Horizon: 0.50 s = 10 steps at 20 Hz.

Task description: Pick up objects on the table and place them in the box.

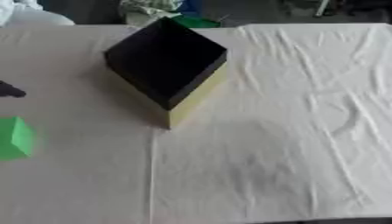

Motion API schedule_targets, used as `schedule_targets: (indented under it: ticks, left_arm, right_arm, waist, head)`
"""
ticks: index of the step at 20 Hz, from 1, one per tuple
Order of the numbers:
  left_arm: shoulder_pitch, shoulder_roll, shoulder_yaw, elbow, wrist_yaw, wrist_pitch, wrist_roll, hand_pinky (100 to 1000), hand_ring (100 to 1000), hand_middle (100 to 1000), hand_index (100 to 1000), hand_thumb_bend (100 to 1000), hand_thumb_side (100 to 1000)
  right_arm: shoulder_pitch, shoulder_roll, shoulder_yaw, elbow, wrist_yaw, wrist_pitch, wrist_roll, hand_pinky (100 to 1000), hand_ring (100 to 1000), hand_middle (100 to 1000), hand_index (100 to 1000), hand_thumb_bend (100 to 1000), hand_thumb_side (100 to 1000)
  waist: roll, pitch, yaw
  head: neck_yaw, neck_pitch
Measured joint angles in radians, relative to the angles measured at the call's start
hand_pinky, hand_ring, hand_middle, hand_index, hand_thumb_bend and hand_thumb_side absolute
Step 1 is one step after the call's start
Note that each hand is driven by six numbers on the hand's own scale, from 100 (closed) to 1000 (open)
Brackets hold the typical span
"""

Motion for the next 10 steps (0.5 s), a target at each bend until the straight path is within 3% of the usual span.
schedule_targets:
  ticks: [3, 10]
  left_arm:
    - [0.014, 0.0, 0.0, 0.0, -0.009, 0.016, 0.016, 867, 885, 888, 1000, 581, 403]
    - [0.039, 0.0, 0.013, 0.0, -0.066, 0.084, 0.057, 856, 883, 894, 1000, 543, 354]
  right_arm:
    - [0.0, 0.004, 0.0, 0.0, -0.004, 0.004, 0.0, 737, 739, 698, 927, 100, 1000]
    - [-0.008, 0.012, 0.0, 0.0, -0.007, 0.015, 0.001, 736, 735, 694, 924, 100, 1000]
  waist:
    - [0.0, 0.001, 0.003]
    - [0.0, 0.004, 0.005]
  head:
    - [0.0, 0.002]
    - [-0.001, 0.007]
